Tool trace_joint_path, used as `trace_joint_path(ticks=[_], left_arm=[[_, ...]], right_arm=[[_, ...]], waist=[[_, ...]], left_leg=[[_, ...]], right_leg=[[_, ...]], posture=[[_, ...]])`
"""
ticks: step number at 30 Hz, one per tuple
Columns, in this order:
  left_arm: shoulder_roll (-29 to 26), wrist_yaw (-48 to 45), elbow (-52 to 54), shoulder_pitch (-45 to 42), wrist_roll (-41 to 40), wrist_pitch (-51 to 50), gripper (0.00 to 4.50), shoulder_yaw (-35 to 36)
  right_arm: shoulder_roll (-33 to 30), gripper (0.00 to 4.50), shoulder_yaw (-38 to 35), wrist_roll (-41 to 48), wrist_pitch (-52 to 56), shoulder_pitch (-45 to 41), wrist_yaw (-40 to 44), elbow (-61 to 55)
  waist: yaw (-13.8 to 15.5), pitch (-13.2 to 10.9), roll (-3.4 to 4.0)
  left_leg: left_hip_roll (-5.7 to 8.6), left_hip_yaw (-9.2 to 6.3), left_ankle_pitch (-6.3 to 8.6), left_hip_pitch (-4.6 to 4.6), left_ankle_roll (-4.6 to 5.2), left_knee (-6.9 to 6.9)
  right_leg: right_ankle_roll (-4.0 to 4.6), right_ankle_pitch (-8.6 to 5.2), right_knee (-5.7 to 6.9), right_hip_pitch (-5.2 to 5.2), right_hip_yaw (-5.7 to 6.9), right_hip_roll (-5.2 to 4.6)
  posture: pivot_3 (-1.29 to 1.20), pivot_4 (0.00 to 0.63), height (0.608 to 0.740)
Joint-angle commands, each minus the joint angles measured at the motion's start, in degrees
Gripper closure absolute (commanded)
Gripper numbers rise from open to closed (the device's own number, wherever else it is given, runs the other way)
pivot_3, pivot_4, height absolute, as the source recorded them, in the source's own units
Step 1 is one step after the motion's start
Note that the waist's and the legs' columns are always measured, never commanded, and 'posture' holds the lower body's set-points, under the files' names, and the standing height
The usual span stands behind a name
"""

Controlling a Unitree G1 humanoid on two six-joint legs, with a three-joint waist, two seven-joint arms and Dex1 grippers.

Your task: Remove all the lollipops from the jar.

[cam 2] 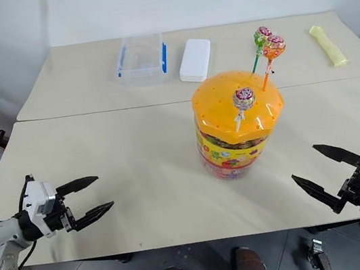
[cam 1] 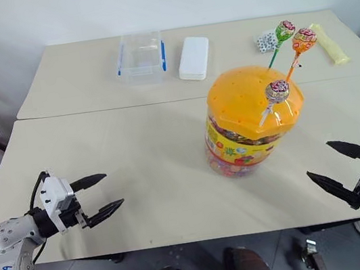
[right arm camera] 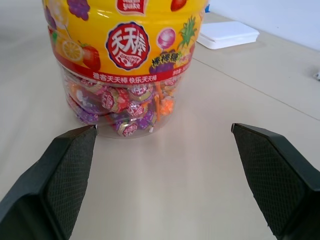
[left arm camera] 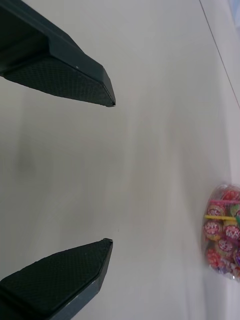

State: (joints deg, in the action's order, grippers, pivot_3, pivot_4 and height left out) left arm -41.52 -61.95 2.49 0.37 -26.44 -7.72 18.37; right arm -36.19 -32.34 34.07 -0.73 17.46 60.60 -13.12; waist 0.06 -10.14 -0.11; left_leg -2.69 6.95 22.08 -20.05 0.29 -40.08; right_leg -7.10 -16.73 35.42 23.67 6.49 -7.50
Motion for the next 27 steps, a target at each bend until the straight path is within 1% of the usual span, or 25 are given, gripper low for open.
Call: trace_joint_path(ticks=[1,4,6,8,10,15,18,20,24,27], left_arm=[[-0.77,-0.7,0.1,-1.61,-0.25,0.82,0.0,-0.52],[-1.0,-2.19,-0.6,-5.79,-4.05,-3.88,0.0,-1.15],[-2.45,-4.55,-1.8,-10.44,-5.45,-7.27,0.0,-2.48],[-2.18,-6.1,-1.37,-19.4,-14.75,-15.27,0.0,-1.17],[-1.57,-6.64,-0.42,-25.02,-21.07,-21.02,0.0,-0.54],[-0.2,-9.14,2.01,-30.43,-28.26,-27.31,0.0,-1.54],[0.58,-9.5,1.59,-31.58,-30.59,-30.13,0.0,-1.35],[1.08,-9.91,1.28,-31.61,-30.01,-30.0,0.0,-1.75],[2.51,-10.32,1.16,-31.94,-28.55,-28.51,0.0,-2.68],[3.34,-10.74,0.76,-32.44,-28.04,-27.54,0.0,-3.16]], right_arm=[[-0.6,0.02,-0.68,0.59,-0.47,0.09,0.15,-0.21],[-0.13,0.02,-3.83,5.71,2.17,1.91,0.55,-1.35],[-0.42,0.02,-7.33,10.7,4.97,2.84,-0.57,-2.92],[0.79,0.02,-12.47,18.56,4.89,1.19,-2.07,-5.5],[2.2,0.02,-15.39,26.73,5.73,0.0,-1.68,-8.06],[2.34,0.02,-18.29,33.93,11.02,3.68,-5.44,-14.54],[2.17,0.02,-17.74,33.74,10.74,4.07,-5.09,-17.27],[0.78,0.02,-15.87,34.24,11.6,1.72,-7.11,-19.4],[-7.37,0.02,-9.22,33.19,18.7,-2.7,-10.19,-22.09],[-9.49,0.02,-4.64,33.62,19.22,-8.18,-10.53,-24.36]], waist=[[0.04,0.0,0.0],[0.41,0.0,0.0],[0.97,0.0,0.0],[1.38,-0.01,-0.01],[1.41,-0.01,-0.04],[1.11,0.04,0.04],[1.11,0.03,0.01],[1.1,0.03,0.01],[1.07,0.02,0.0],[1.26,-0.01,-0.05]], left_leg=[[0.0,0.0,0.0,0.0,0.0,0.0],[0.01,0.02,0.0,-0.02,0.0,-0.03],[0.02,0.05,0.0,-0.03,0.0,-0.06],[0.03,0.11,0.0,-0.04,0.0,-0.1],[0.01,0.09,-0.01,-0.15,0.0,-0.28],[0.02,0.01,0.03,0.21,-0.07,0.04],[0.0,0.08,0.03,0.15,-0.08,0.0],[0.0,0.08,0.02,0.16,-0.07,-0.08],[0.05,0.16,0.0,0.37,-0.01,-0.11],[-0.01,0.09,0.01,0.35,-0.04,-0.09]], right_leg=[[0.0,0.0,0.01,0.0,0.01,0.0],[0.0,0.0,0.02,-0.01,0.03,0.0],[0.0,0.0,0.04,-0.01,0.04,0.0],[0.0,0.0,0.07,-0.01,0.06,0.01],[0.0,0.0,0.12,-0.01,0.13,0.02],[-0.02,0.01,0.2,-0.1,-0.01,0.04],[-0.02,0.01,0.19,-0.08,0.01,0.11],[-0.02,0.01,0.11,-0.1,-0.13,0.11],[-0.02,0.01,0.08,-0.18,-0.45,0.1],[0.0,0.0,0.14,-0.15,-0.4,0.17]], posture=[[0.0,0.15,0.74],[0.0,0.15,0.74],[0.0,0.15,0.74],[0.0,0.15,0.74],[0.0,0.15,0.74],[0.0,0.15,0.74],[0.0,0.15,0.74],[0.0,0.15,0.74],[0.0,0.15,0.74],[0.0,0.15,0.74]])
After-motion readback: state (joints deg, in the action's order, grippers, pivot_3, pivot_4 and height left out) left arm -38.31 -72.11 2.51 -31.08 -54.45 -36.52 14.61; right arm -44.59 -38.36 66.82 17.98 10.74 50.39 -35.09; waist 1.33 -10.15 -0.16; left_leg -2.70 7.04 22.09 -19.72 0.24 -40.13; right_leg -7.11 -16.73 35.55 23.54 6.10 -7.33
